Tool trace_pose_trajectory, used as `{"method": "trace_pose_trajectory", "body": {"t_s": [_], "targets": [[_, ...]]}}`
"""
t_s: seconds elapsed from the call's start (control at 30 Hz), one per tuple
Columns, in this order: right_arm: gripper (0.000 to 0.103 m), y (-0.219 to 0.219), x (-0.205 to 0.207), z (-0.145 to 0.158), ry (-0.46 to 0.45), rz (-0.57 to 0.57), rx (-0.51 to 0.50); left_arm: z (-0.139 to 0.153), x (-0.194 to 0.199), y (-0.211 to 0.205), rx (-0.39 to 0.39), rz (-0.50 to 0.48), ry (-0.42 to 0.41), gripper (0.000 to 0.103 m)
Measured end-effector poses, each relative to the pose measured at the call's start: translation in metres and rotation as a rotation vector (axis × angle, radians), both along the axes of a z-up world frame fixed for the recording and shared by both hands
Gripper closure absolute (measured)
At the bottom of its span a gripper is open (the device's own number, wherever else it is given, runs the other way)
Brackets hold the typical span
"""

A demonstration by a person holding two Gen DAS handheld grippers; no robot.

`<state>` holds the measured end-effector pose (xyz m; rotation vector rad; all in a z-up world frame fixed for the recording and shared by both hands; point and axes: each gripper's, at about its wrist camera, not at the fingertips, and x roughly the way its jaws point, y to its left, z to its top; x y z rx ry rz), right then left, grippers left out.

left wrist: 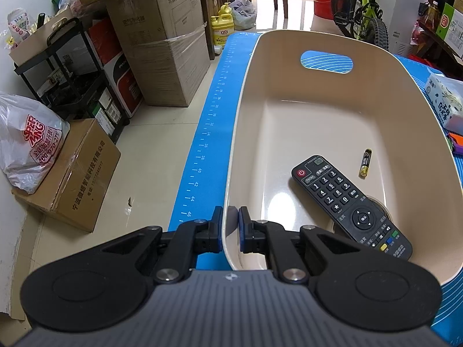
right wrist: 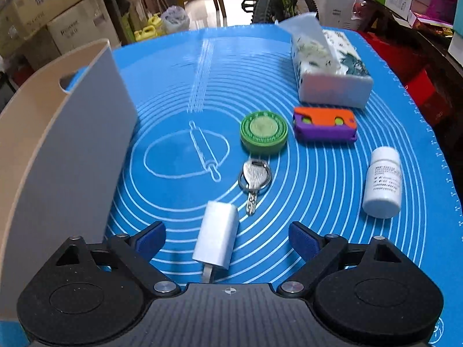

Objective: Organize rigid objects
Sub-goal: 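Move the right tool to the white charger and close on it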

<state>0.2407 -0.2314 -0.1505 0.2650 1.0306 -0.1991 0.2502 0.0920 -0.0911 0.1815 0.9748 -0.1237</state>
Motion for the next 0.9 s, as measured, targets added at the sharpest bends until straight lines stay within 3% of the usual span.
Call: {"method": "trace_pose_trajectory", "body": {"t_s": [0.1, 0.27, 0.4, 0.5, 0.9], "targets": [[0.019, 0.001, 0.002, -0.011, 0.022, -0.005, 0.029, 0.000, 0.000, 0.001, 0.002, -0.002, 0.000, 0.091], [0.026, 0.012, 0.007, -0.014, 0.014, 0.005, -0.021, 0.001, -0.001, -0.001, 0.007, 0.002, -0.003, 0.091], [0.051, 0.019, 0.006, -0.012, 0.021, 0.000, -0.117, 0.000, -0.001, -0.002, 0.008, 0.003, -0.003, 0.091], [0.071, 0.017, 0.004, -0.009, 0.012, 0.014, -0.092, 0.000, -0.001, -0.002, 0.008, 0.003, -0.004, 0.091], [0.072, 0.015, -0.003, 0.011, -0.059, 0.020, -0.074, 0.001, -0.001, -0.002, 0.006, 0.003, -0.005, 0.091]]}}
